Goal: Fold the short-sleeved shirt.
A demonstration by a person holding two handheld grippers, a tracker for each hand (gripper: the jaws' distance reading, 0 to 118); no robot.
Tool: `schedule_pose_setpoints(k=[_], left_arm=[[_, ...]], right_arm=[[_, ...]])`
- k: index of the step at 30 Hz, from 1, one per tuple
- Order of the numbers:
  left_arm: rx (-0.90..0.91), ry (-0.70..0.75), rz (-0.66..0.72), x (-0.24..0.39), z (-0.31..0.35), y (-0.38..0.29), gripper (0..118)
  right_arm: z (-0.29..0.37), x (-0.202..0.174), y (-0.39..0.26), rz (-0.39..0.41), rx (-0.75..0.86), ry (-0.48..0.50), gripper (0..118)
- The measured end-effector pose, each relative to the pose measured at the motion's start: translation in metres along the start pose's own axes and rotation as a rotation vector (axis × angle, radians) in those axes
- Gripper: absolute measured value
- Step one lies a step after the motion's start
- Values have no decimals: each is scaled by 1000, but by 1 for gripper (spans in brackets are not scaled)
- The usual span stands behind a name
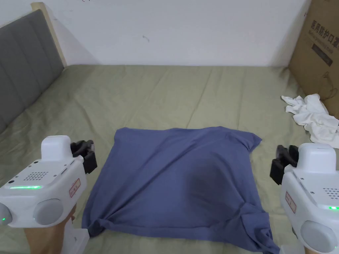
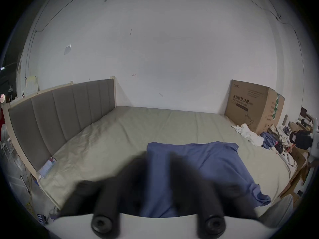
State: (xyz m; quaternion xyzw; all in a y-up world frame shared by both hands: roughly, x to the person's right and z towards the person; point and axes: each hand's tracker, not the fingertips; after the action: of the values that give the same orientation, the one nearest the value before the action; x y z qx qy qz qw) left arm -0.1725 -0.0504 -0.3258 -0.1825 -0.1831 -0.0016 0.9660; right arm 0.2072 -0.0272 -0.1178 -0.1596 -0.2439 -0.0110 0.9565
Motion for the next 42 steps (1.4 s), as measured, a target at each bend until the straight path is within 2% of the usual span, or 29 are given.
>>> schedule_pose_setpoints(k=[1, 4, 15, 16, 17, 18, 23, 27, 28, 29, 30, 31, 33, 35, 37, 38, 42], left_arm=[[-23, -9, 17, 0, -2, -3, 4], [-75, -20, 43, -5, -6, -17, 4], [-492, 39, 95, -54, -34, -104, 8], [-511, 48, 100, -58, -33, -112, 27], [-558, 53, 110, -61, -35, -120, 60], [-603, 65, 128, -62, -35, -128, 86], [-671, 94, 100, -64, -39, -147, 97], [-675, 126, 28, -56, -52, -157, 97], [-681, 125, 26, -53, -53, -159, 91], [-698, 107, 22, -52, -56, -160, 77], [-706, 76, 28, -50, -59, -163, 51], [-720, 40, 37, -49, -62, -165, 17], [-722, 47, 35, -46, -63, -166, 15], [-700, 41, 13, -45, -60, -160, 13], [-676, 32, 12, -45, -54, -155, 13], [-659, 30, 11, -46, -51, -151, 13], [-619, 28, 21, -47, -45, -136, 13]], right_arm=[[-2, 1, -2, 3, 3, -22, 5], [-2, 4, 0, -21, -3, 15, 3], [-6, 7, -23, -31, -65, 36, 3], [-7, 8, -24, -27, -74, 37, 3], [-7, 6, -27, -22, -86, 40, 3], [-7, 6, -29, -19, -94, 42, 3], [-9, 7, -40, -20, -135, 48, 3], [-9, 10, -48, -29, -163, 44, 3], [-9, 11, -50, -30, -169, 43, 3], [-9, 12, -53, -30, -179, 40, 3], [-10, 14, -55, -31, -191, 35, 3], [-10, 15, -58, -31, -203, 30, 3], [-12, 20, -67, -35, -247, 19, 5], [-15, 24, -78, -45, -328, 28, 38], [-23, 29, -97, -44, -425, 41, 89], [-27, 30, -106, -49, -476, 49, 97], [-34, 31, -148, -62, -608, 93, 98]])
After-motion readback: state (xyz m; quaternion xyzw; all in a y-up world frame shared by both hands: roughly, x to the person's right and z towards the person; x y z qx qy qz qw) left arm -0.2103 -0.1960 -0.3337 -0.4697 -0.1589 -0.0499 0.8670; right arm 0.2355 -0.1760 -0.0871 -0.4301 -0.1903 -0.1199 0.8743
